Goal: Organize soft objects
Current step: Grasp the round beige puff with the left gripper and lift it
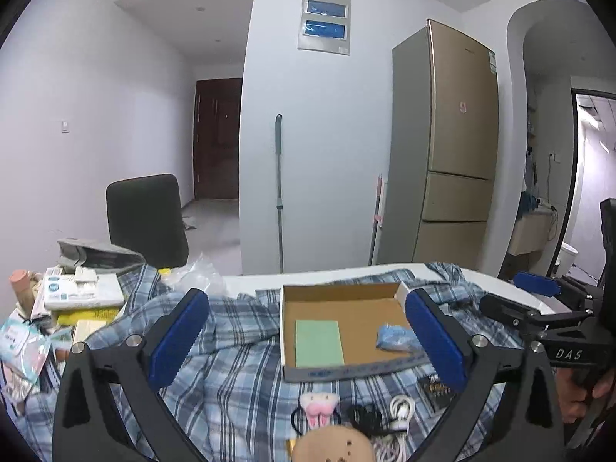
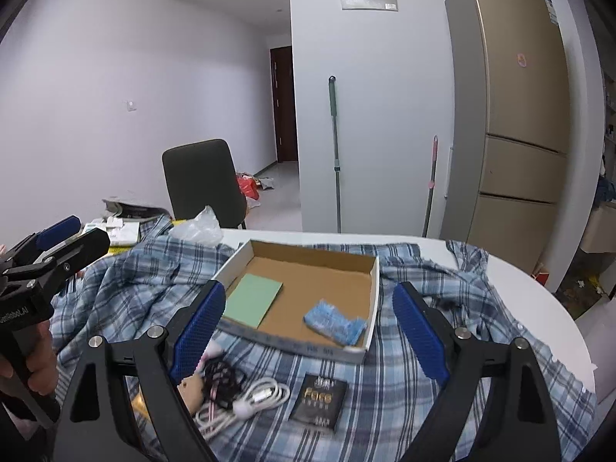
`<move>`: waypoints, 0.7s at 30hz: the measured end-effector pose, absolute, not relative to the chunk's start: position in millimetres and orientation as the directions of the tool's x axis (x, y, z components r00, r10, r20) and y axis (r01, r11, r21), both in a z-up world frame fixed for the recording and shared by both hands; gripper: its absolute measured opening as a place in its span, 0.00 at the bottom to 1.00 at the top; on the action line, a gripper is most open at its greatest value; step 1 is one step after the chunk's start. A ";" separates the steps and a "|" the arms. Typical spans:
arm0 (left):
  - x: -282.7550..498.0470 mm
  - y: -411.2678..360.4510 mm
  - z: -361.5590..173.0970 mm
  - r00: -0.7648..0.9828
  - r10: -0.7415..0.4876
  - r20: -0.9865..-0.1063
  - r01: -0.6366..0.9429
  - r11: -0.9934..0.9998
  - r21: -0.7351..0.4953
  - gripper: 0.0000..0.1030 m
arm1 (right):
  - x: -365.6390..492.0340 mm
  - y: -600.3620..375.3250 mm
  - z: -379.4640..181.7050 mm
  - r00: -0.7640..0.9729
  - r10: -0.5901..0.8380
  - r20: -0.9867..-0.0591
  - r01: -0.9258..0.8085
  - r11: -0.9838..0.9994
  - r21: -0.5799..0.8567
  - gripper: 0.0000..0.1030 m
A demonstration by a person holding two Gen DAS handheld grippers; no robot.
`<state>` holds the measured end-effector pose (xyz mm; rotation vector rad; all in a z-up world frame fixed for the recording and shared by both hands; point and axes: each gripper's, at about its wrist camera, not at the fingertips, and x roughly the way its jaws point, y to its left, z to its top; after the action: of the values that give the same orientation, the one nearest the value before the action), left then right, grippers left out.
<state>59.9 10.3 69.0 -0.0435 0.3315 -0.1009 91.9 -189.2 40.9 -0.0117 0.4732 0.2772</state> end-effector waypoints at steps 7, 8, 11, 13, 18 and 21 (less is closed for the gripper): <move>41.9 15.6 38.3 0.910 -0.123 -0.395 0.106 0.992 -0.064 1.00 | 83.7 -188.3 6.8 0.850 0.232 -0.473 -0.263 0.965 0.001 0.85; 41.8 16.0 32.0 0.901 -0.124 -0.416 0.110 0.992 -0.058 1.00 | 84.7 -188.7 1.7 0.848 0.228 -0.477 -0.260 0.966 -0.001 0.85; 44.9 12.7 15.0 0.876 -0.126 -0.467 0.121 0.992 -0.039 1.00 | 89.6 -191.6 -12.7 0.827 0.235 -0.511 -0.261 0.965 0.023 0.85; 48.9 10.2 6.3 0.854 -0.127 -0.505 0.132 0.991 -0.026 1.00 | 94.2 -192.3 -19.6 0.805 0.238 -0.543 -0.261 0.965 0.034 0.85; 57.3 1.2 -14.4 0.772 -0.138 -0.620 0.172 0.985 -0.005 1.00 | 95.7 -193.9 -22.4 0.792 0.242 -0.561 -0.265 0.963 0.040 0.85; 59.4 -2.1 -27.3 0.726 -0.142 -0.673 0.189 0.982 -0.003 1.00 | 94.1 -193.8 -21.8 0.790 0.249 -0.560 -0.271 0.961 0.045 0.85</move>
<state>59.4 -2.1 -27.3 0.0679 0.7359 -0.1827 94.1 -193.8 -21.8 -0.0381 0.5973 0.2801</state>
